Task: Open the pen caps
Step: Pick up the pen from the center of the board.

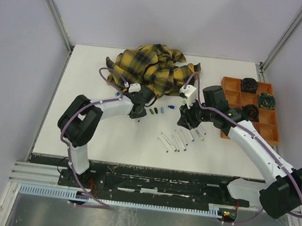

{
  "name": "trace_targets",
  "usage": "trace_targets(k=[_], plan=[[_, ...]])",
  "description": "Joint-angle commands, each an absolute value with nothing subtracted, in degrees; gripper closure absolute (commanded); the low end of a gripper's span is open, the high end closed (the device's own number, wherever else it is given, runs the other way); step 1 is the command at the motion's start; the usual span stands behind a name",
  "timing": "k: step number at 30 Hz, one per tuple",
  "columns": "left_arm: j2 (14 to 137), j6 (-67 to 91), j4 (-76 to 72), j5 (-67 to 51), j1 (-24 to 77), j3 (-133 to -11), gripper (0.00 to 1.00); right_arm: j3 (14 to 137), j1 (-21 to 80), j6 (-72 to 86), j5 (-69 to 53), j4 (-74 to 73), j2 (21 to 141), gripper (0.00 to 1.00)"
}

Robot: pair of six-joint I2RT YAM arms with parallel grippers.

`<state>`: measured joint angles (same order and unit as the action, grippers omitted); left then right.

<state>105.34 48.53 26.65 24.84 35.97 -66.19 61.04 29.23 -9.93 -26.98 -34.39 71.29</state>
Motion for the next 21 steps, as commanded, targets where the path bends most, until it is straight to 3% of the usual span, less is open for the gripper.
trace_targets(k=[1, 9, 14, 21], plan=[[106.2, 48.5, 25.5, 24.6, 35.9, -66.4, 0.76, 60.8, 29.0, -10.4, -27.9, -33.0, 70.4, 0.57], [107.1, 49.0, 25.5, 24.3, 35.9, -66.1, 0.82, 60.9, 29.1, -10.4, -27.9, -33.0, 70.4, 0.57], [107.0, 49.0, 25.8, 24.3, 35.9, -66.0, 0.97, 60.8, 29.0, -10.4, -28.0, -33.0, 70.4, 0.57], [101.4, 49.0, 25.2, 24.5, 36.0, -64.3, 0.97, 60.9, 29.0, -10.4, -29.2, -33.0, 70.4, 0.57]])
